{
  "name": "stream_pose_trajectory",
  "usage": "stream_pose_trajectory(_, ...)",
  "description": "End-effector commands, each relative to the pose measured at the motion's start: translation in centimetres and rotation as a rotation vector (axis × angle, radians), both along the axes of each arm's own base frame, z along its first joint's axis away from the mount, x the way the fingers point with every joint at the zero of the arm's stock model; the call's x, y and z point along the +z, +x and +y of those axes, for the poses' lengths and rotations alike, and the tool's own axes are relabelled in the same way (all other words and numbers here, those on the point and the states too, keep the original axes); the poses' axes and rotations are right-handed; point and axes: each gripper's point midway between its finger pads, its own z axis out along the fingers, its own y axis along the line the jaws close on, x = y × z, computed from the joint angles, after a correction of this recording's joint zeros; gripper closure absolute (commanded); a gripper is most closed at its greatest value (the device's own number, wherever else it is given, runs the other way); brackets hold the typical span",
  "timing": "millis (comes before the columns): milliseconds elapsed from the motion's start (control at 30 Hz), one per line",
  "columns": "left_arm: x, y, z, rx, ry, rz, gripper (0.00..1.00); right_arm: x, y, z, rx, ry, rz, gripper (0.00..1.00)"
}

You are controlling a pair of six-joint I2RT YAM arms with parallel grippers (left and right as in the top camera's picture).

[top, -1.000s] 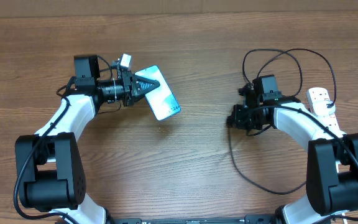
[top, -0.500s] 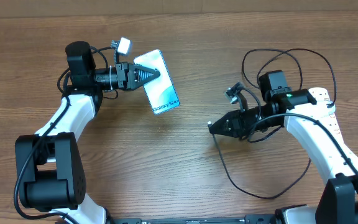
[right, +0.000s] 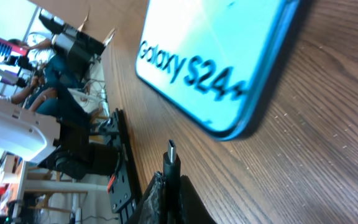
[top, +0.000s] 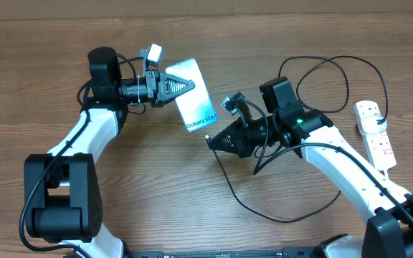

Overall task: Plug charger to phone and switch on socket
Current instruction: 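Carry the USB-C plug with the right gripper toward the phone's bottom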

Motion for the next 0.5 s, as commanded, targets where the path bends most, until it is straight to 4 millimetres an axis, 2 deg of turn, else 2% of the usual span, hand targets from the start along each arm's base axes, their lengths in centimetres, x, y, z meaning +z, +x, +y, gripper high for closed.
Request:
stream_pose_trajectory(0,0.7,-0.7,-0.1,-0.058,-0.023,-0.034,0.95,0.6,0.4,0.3,-0.031,-0.004,0.009,0.96)
stream_pose_trajectory(233,0.8,-0.9,-0.1,-0.073,-0.026,-0.073,0.96,0.9,0.5,0.4,-0.045,0.008,0.033,0.96)
stream_pose_trajectory(467,0.8,-0.9,-0.1,-0.073,-0.025,-0.092,0.96,2.6,-0.6,1.1,0.03,0.106,0.055,0.96)
